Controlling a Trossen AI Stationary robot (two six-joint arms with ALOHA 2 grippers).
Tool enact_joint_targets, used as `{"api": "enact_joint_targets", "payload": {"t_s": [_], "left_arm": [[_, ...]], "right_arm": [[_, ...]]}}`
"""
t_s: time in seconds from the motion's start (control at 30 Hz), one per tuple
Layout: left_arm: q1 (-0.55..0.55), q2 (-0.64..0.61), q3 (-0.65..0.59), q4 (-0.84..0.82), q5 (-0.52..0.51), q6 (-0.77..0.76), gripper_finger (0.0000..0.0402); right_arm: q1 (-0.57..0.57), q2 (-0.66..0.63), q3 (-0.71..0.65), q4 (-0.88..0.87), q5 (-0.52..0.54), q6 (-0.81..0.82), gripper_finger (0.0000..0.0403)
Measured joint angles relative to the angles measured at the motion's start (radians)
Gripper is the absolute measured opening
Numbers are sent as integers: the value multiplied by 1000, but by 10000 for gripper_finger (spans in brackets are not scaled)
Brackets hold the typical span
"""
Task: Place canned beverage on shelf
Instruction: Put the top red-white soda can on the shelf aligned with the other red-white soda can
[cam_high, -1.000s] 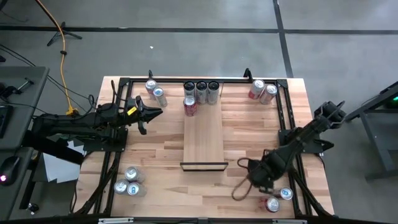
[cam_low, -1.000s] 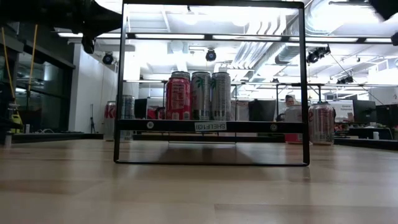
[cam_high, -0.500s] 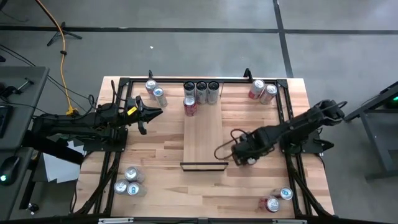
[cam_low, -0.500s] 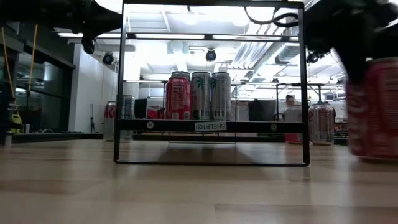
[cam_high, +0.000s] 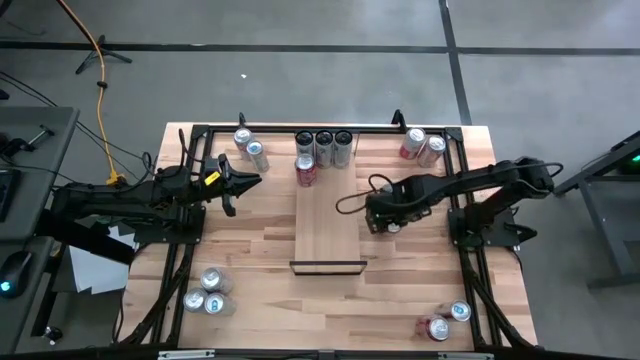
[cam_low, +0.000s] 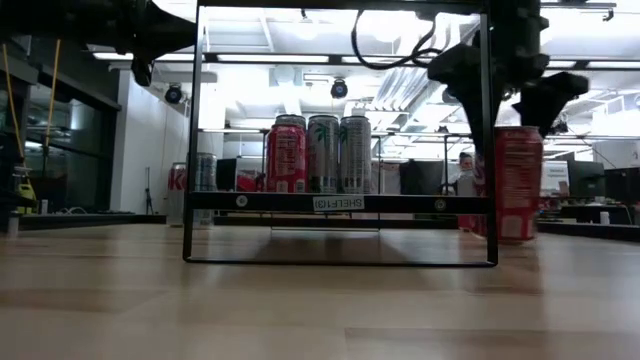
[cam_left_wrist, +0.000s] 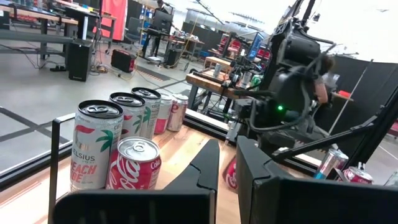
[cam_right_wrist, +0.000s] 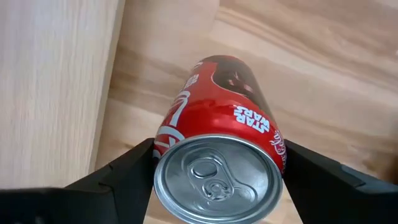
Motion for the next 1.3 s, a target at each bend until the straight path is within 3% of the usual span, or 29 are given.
{"api": "enact_joint_targets", "payload": {"t_s": [0.3, 1.1, 1.3], "left_arm": [[0, 0, 0, 0, 0, 0, 0], [0, 0, 0, 0, 0, 0, 1], [0, 0, 0, 0, 0, 0, 1]], "right_arm": [[-81, 0, 0, 12, -31, -138, 296], [-121, -2, 3, 16, -34, -153, 297], [-121, -2, 3, 17, -9, -139, 322]]}}
